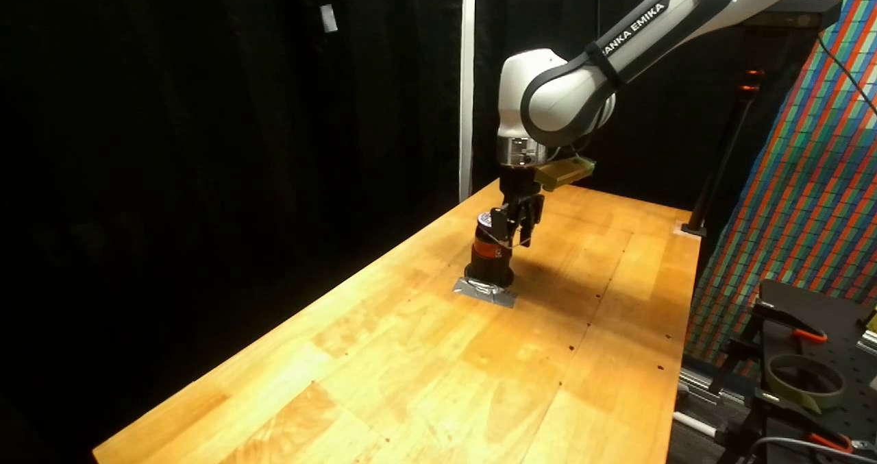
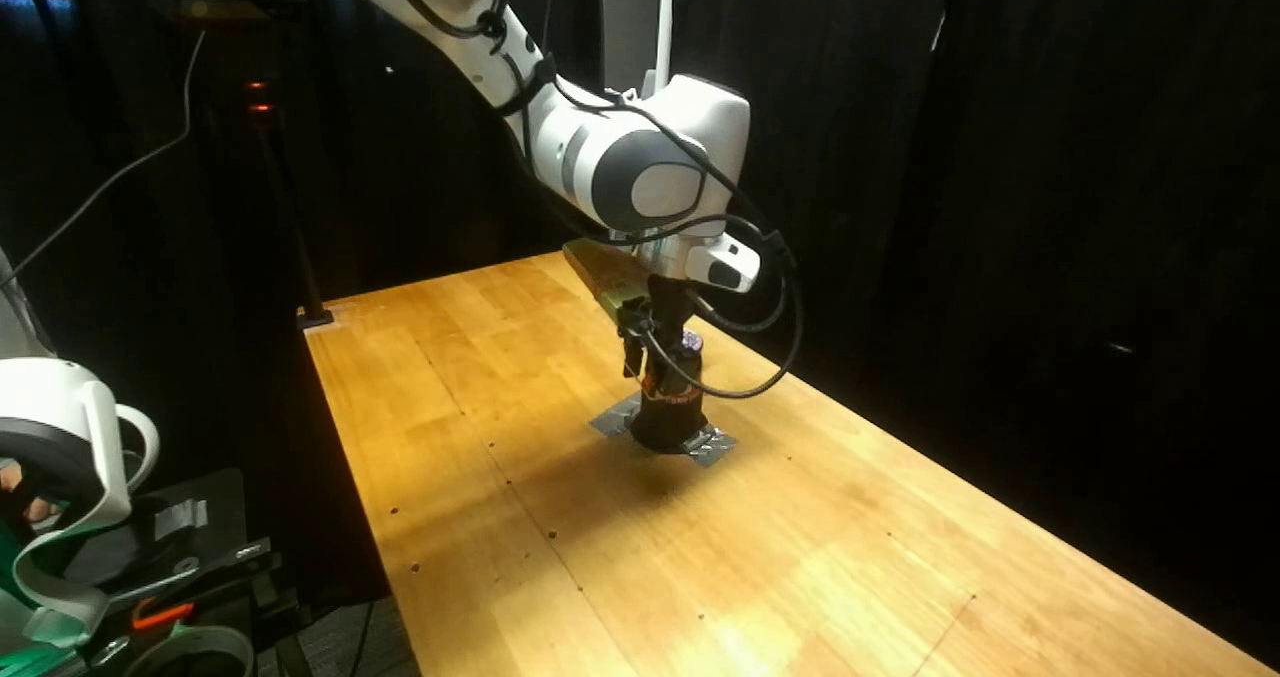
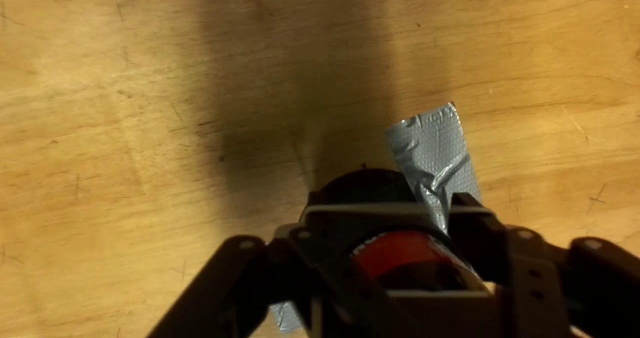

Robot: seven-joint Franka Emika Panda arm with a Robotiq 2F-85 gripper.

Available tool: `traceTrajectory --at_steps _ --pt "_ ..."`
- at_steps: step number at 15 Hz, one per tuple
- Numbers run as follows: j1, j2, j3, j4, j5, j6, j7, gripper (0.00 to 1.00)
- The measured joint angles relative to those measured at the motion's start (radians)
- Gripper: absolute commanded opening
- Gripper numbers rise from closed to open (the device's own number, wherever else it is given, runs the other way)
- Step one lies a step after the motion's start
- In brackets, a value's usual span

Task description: Put a rubber band around the base of the cup

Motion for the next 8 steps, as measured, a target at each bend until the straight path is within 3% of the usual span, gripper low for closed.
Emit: traceTrajectory --at_steps 4,7,8 --pt "0.0 -0.058 0.0 -0.125 0.0 0.171 0.0 0.08" --pt "0.0 -0.114 0.0 -0.237 0.001 0.328 0.0 0.01" --pt "0.0 -0.135 0.001 -0.28 0.005 0.396 0.0 0.05"
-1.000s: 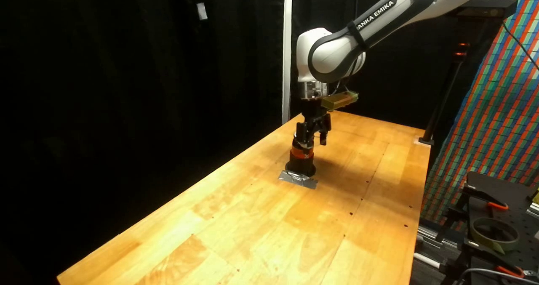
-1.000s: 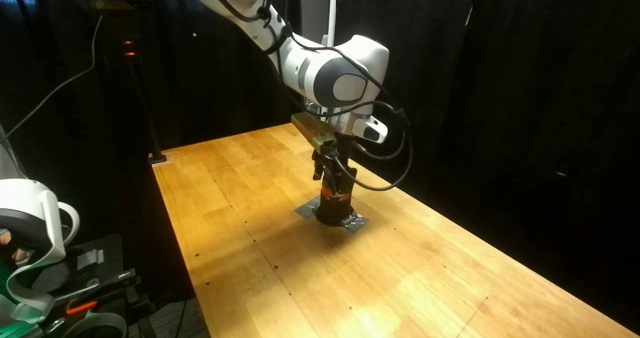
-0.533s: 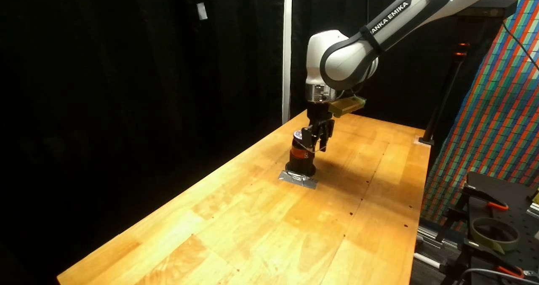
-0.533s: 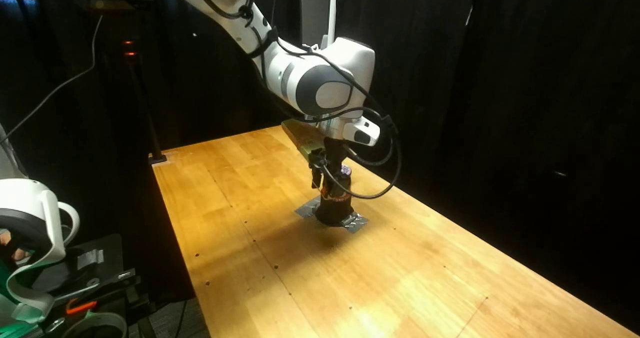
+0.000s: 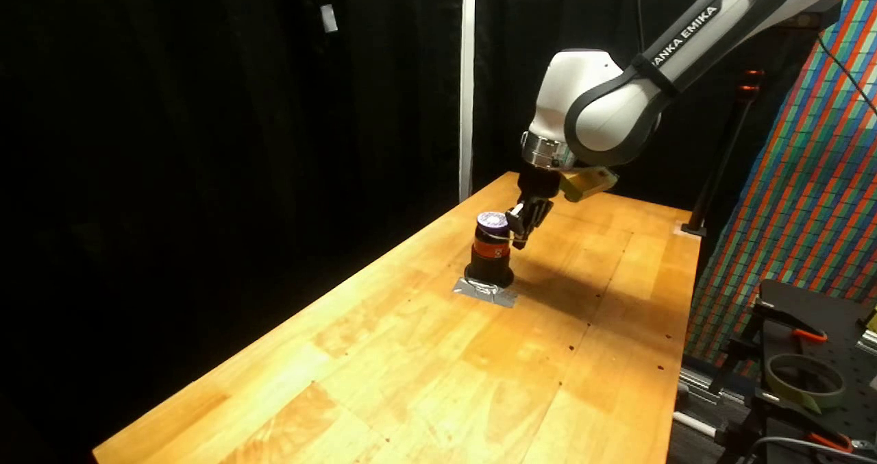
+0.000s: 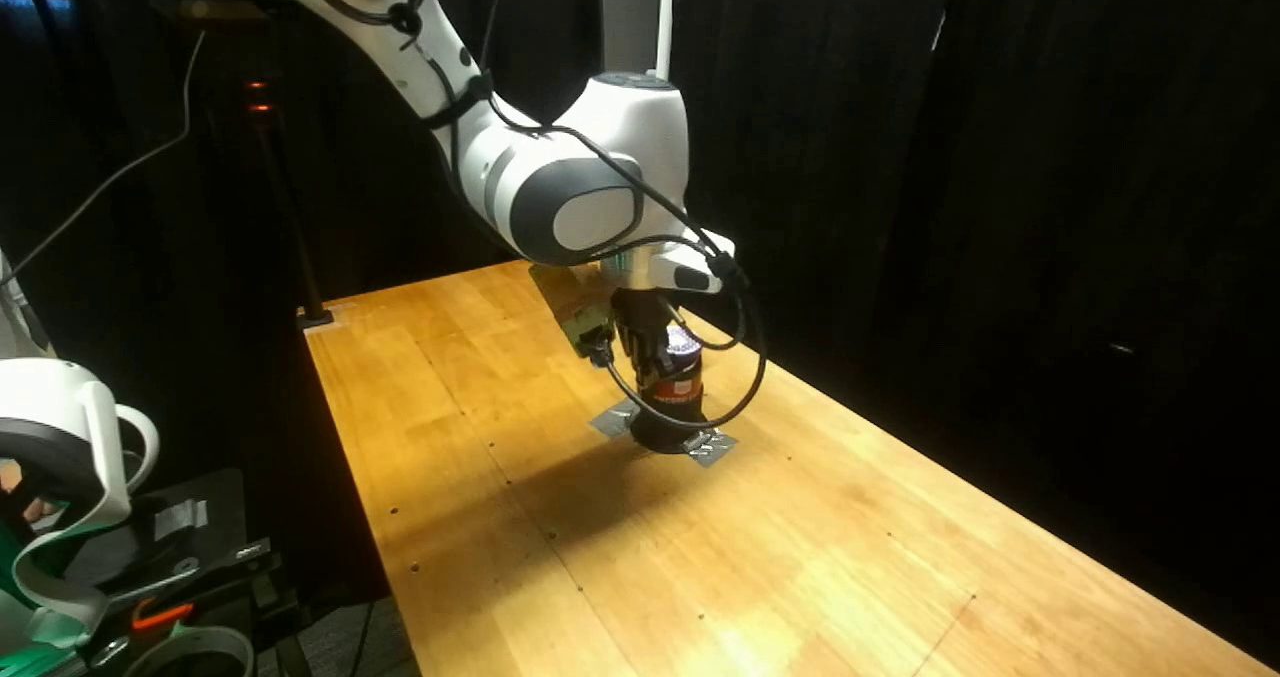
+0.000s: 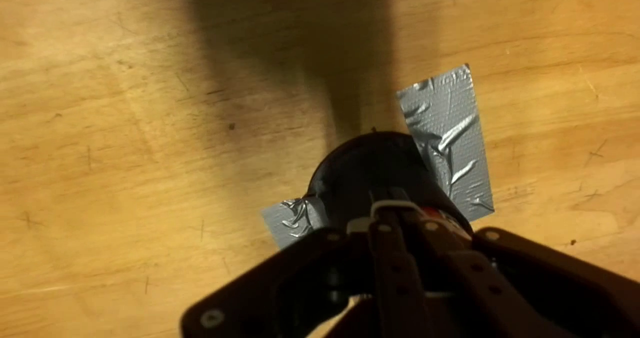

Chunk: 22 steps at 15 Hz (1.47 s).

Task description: Put a rubber band around the base of the cup

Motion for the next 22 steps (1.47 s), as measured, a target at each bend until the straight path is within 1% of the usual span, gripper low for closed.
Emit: traceTrajectory --at_steps 4,5,6,8,11,13,14,15,16,17,18,19,20,22 --pt "-0.006 -0.069 0.027 -0.16 0.038 0.302 -0.008 0.07" --pt "-0.016 -0.081 0.049 -0.197 0.06 0.377 -0.02 0.07" --pt "-0.038 -0.089 0.086 -0.23 0.085 0.446 -0.037 0.07" --pt "-0.111 -0.095 0.188 -0.281 0.11 0.559 -0.059 0.07" --pt "-0.253 -0.093 0.355 -0.343 0.093 0.682 -0.058 0.07" --pt "-0.343 -0.087 0.436 -0.377 0.047 0.747 -0.051 0.08" --pt "-0.381 -0.084 0.464 -0.394 0.02 0.78 -0.048 0.13" --pt "-0.413 -0.08 0.481 -0.408 -0.005 0.812 -0.046 0.15" --pt "-0.438 -0.075 0.49 -0.422 -0.029 0.842 -0.045 0.15" --pt "-0.456 -0.068 0.492 -0.432 -0.048 0.87 -0.045 0.12" --pt "-0.471 -0.062 0.492 -0.44 -0.064 0.897 -0.045 0.1" --pt "-0.483 -0.054 0.492 -0.448 -0.078 0.922 -0.045 0.05" --pt "-0.493 -0.048 0.492 -0.453 -0.09 0.945 -0.045 0.08" --pt "-0.508 -0.032 0.492 -0.458 -0.117 0.988 -0.045 0.07"
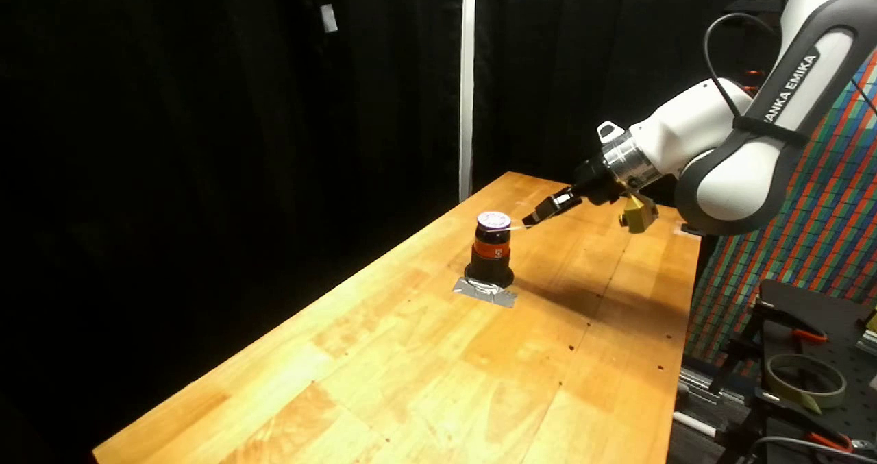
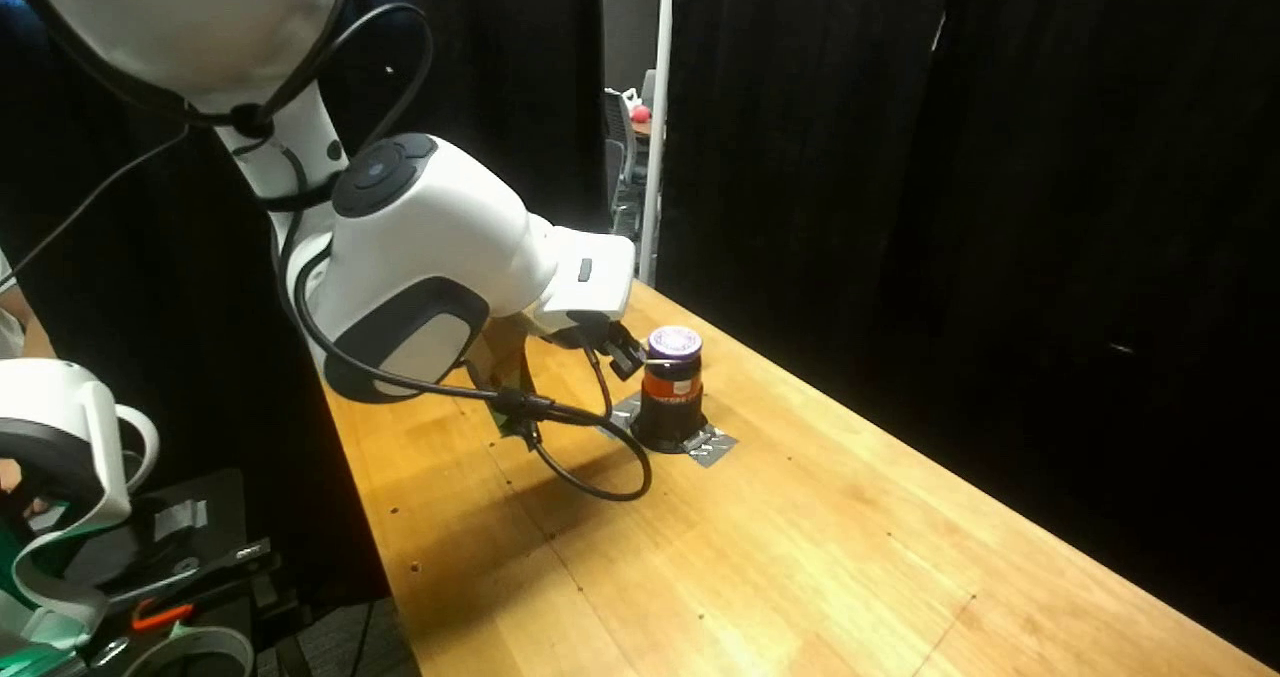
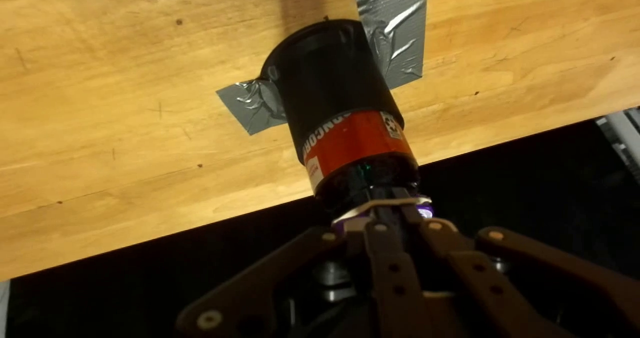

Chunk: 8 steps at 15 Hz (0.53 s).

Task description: Put a rubber band around the base of the cup

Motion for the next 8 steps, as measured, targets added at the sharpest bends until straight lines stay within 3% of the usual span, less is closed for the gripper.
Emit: traceTrajectory --at_steps 3,5,6,7,8 --pt "-0.014 0.024 0.001 -0.005 -0.045 0.07 0.006 0.07" --pt "0.023 0.034 -0.059 -0.005 -0.126 0.119 0.064 0.08" --pt "0.048 0.038 -0.096 -0.006 -0.16 0.143 0.093 0.24" --pt "0.073 0.042 -0.13 -0.006 -0.182 0.168 0.113 0.33" --pt "0.097 0.046 -0.16 -0.006 -0.196 0.19 0.127 0.36"
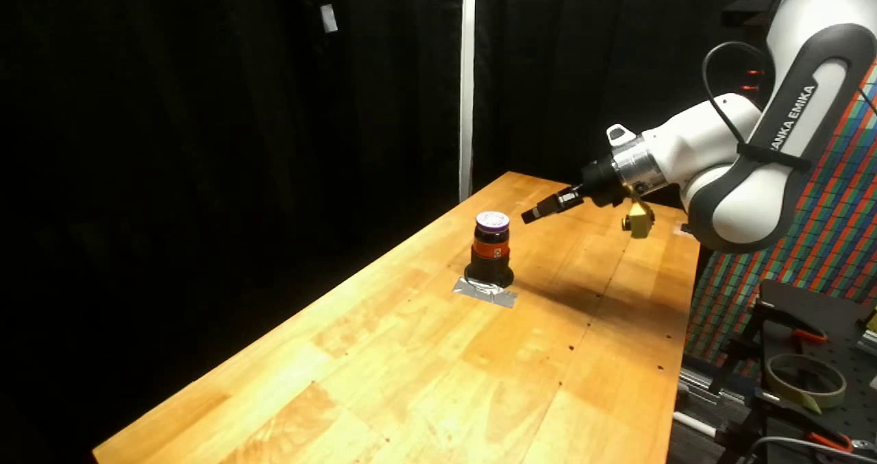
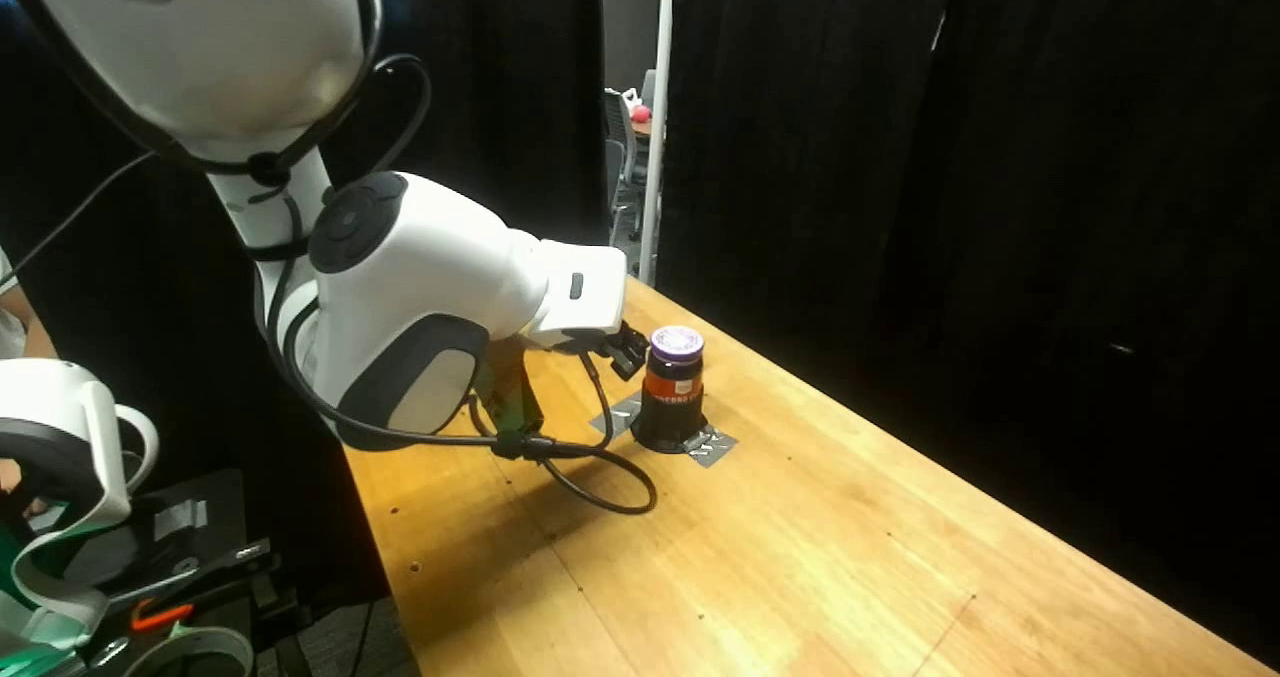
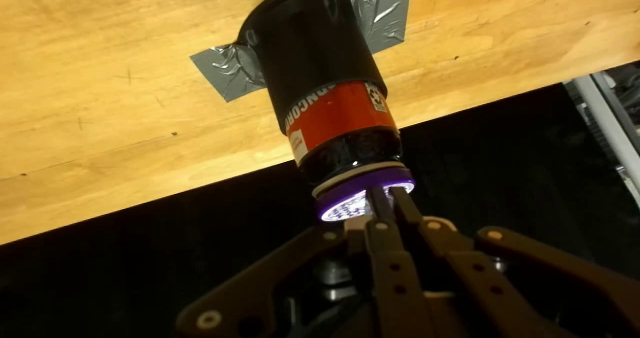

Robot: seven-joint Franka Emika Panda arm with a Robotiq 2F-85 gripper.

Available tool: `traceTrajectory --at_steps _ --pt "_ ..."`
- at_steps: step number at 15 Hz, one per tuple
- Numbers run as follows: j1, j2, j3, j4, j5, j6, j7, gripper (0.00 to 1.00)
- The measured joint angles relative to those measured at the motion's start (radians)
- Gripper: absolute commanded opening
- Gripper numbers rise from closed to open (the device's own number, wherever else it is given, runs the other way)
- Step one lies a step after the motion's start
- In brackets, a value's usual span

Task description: Put a rubber band around the base of the cup

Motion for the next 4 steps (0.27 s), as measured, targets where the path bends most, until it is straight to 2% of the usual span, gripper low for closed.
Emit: traceTrajectory --at_steps 1,2,4 --pt "0.021 0.003 -0.025 0.0 -0.006 0.016 0.01 0.42" --pt "0.04 0.003 -0.047 0.0 -0.014 0.013 0.026 0.26" --pt "0.055 -0.001 -0.067 0.001 -0.037 -0.051 0.061 0.41"
